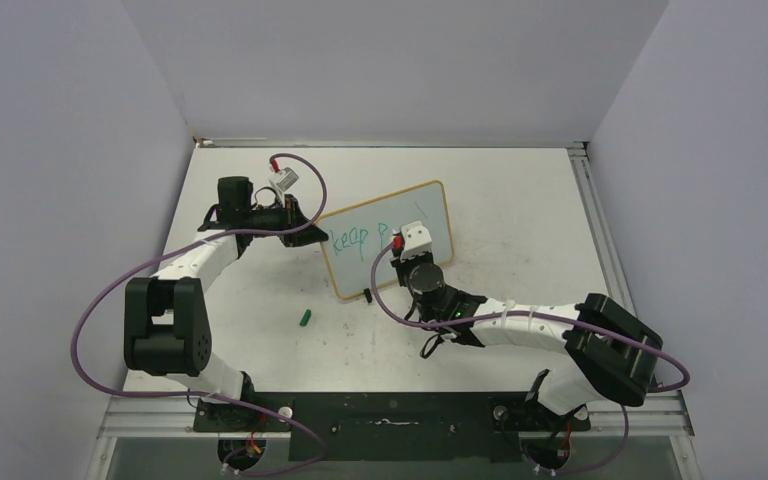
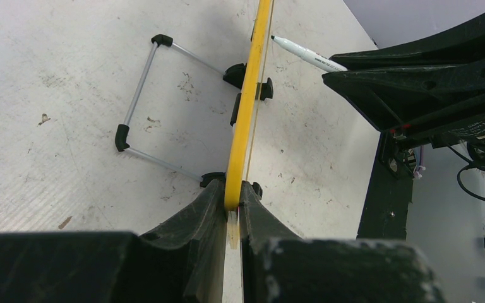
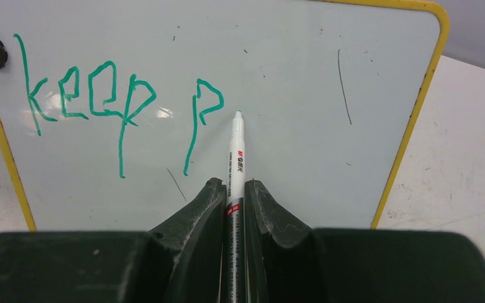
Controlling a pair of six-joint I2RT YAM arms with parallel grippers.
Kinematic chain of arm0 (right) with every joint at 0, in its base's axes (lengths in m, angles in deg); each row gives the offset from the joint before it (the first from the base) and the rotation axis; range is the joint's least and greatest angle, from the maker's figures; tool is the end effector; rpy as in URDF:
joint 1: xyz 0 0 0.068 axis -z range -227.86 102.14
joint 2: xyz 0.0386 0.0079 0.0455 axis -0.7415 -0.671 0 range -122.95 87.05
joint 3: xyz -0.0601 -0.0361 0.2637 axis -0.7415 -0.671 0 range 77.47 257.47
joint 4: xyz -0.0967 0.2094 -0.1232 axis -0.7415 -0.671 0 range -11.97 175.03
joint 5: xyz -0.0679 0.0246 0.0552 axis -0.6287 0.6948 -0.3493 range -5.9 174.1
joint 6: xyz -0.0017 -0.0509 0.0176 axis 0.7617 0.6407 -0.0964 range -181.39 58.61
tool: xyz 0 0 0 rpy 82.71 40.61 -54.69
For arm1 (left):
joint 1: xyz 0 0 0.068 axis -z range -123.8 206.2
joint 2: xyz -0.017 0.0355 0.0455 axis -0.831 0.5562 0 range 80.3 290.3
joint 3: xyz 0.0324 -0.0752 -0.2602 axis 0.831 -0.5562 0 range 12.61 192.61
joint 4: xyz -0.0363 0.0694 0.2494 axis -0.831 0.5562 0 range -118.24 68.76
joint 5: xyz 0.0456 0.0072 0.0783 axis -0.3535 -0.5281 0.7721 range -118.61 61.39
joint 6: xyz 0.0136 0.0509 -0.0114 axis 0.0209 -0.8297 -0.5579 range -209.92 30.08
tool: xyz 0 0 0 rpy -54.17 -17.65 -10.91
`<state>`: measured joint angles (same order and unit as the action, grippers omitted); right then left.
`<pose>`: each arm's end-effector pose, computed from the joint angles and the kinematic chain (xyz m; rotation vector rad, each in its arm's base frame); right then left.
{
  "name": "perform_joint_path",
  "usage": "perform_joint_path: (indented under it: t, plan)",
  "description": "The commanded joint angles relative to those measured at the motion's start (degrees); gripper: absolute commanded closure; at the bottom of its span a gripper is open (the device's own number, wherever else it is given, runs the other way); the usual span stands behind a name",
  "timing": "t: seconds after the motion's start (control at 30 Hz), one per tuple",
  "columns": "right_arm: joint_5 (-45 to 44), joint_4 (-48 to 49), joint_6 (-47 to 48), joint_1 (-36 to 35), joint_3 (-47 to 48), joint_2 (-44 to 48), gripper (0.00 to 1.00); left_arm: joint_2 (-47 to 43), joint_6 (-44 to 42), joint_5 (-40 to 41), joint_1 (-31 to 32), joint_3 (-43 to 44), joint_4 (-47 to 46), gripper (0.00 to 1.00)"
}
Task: Write a sentence on the whiteboard
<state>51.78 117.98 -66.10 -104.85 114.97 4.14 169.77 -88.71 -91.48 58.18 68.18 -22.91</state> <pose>0.1814 0.2446 0.2207 -0.3977 1.7171 0.2801 0.3230 -0.0428 0.2337 0.5918 1.9903 -1.2447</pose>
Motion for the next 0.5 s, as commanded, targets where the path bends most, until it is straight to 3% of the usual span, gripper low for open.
perform_joint_path:
  t: [0.0, 0.47]
  plan:
    - [0.36, 3.49, 1.39, 0.52, 2.53, 0.12, 0.95, -1.49, -0.75, 0.12, -0.22, 2.43, 0.30, 1.00]
    - [1.91, 3.76, 1.82, 1.45, 4.10, -2.24, 0.95, -1.32, -0.84, 0.12, -0.22, 2.48, 0.39, 1.00]
